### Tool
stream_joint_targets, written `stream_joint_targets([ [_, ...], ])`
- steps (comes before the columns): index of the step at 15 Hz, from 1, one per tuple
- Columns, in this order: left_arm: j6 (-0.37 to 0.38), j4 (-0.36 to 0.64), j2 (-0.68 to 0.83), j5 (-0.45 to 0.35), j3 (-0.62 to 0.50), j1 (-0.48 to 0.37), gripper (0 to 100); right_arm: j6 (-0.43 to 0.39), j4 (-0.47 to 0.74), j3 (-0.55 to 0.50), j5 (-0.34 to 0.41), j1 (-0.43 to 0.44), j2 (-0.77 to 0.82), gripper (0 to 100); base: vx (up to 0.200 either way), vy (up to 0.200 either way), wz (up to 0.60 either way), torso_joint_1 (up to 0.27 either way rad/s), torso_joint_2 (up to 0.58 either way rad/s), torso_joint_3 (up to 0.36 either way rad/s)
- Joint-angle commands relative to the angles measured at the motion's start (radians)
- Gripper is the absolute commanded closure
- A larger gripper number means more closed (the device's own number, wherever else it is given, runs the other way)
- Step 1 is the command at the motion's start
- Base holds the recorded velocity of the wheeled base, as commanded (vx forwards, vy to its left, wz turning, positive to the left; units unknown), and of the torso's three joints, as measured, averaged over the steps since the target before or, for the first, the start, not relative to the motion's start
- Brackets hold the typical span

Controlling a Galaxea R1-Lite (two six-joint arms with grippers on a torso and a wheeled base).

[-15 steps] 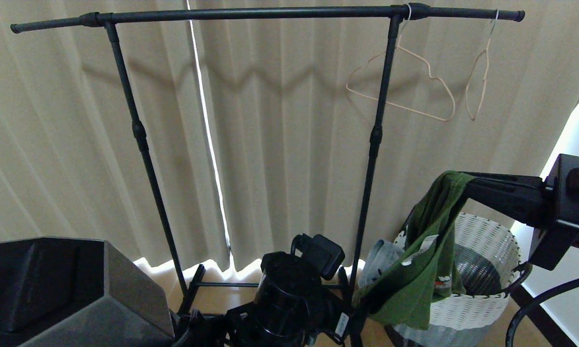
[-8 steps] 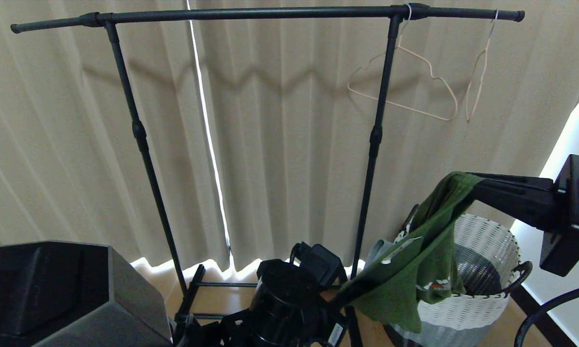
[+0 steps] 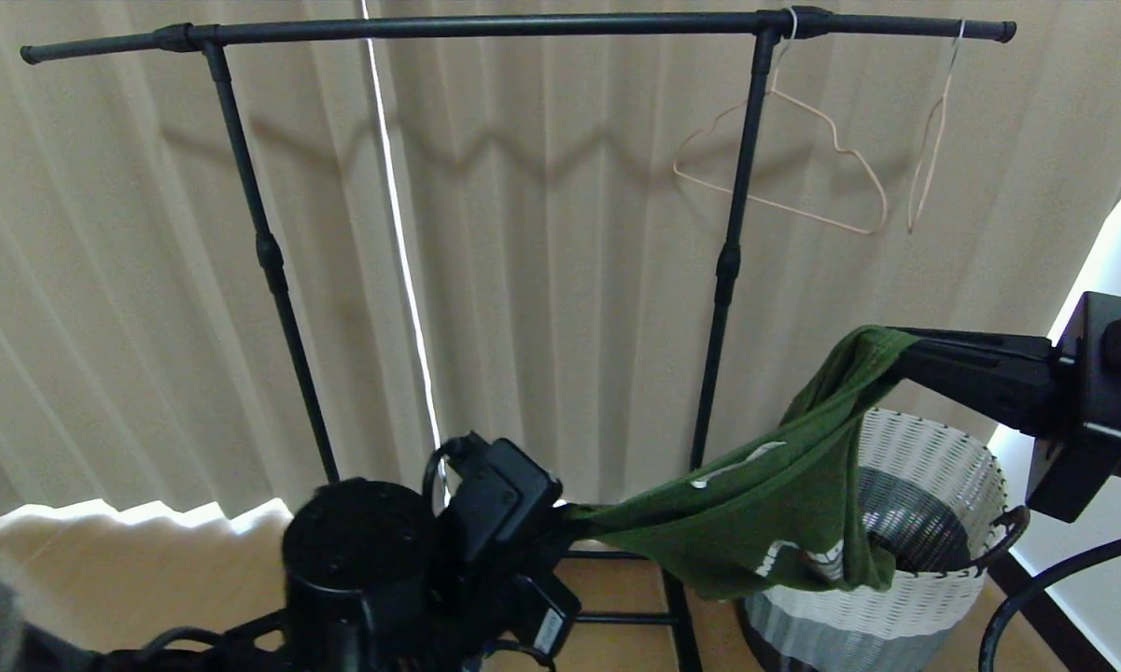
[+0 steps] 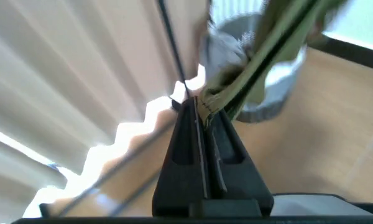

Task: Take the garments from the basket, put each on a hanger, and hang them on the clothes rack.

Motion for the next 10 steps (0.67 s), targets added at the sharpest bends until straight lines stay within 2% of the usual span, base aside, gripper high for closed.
stream_joint_targets([
  [1,0.038,0.203,-0.315,-0.001,-0.038,0.087,100,0.001,-0.001,-0.004,0.0,0.0,0.027,100,0.0,0.0,0.0,0.0,0.0,0.0],
  [2,0.038,0.28,-0.362,-0.001,-0.071,0.101,100,0.001,-0.001,-0.006,0.0,0.0,0.028,100,0.0,0.0,0.0,0.0,0.0,0.0],
  [3,0.038,0.415,-0.441,-0.001,-0.144,0.113,100,0.001,-0.001,-0.014,0.0,0.0,0.031,100,0.0,0.0,0.0,0.0,0.0,0.0],
  [6,0.041,0.68,-0.553,-0.001,-0.317,0.124,100,0.001,-0.001,-0.035,0.0,0.002,0.039,100,0.0,0.0,0.0,0.0,0.0,0.0],
  [10,0.041,0.9,-0.545,-0.001,-0.522,0.13,100,0.005,-0.033,-0.054,-0.003,-0.006,0.071,100,0.0,0.0,0.0,0.0,0.0,0.0],
])
